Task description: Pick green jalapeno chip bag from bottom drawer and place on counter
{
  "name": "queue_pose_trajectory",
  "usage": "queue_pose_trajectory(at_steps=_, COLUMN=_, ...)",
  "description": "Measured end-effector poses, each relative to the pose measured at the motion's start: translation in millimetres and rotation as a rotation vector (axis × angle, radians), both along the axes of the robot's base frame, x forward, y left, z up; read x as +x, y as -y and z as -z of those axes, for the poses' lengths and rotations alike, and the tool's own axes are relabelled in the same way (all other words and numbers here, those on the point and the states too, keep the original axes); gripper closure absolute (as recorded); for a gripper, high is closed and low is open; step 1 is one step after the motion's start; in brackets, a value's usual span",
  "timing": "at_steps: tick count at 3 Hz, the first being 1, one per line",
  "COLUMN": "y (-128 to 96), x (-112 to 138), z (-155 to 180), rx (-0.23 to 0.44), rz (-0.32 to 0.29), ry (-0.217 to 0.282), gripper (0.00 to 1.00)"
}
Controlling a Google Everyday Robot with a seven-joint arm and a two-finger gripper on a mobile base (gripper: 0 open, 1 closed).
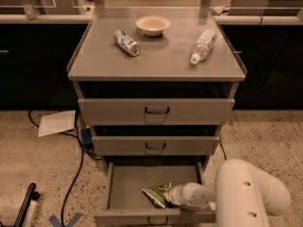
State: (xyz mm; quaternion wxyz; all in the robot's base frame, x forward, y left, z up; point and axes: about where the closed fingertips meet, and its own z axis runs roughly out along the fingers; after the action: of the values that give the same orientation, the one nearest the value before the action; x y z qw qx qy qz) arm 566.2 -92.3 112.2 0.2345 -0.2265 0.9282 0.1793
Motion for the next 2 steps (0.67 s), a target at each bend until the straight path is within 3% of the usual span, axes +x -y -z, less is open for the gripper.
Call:
queue_pose_trajectory(at_steps=1, y=2, x=0, z=-14, rx=0.032, rz=-0.001, ry=0.024, gripper=1.00)
queue_pose_trajectory(at_steps=2, y=9, x=0, z=-67, rx=0.098, rz=-0.024, ry=0.070, gripper=1.00)
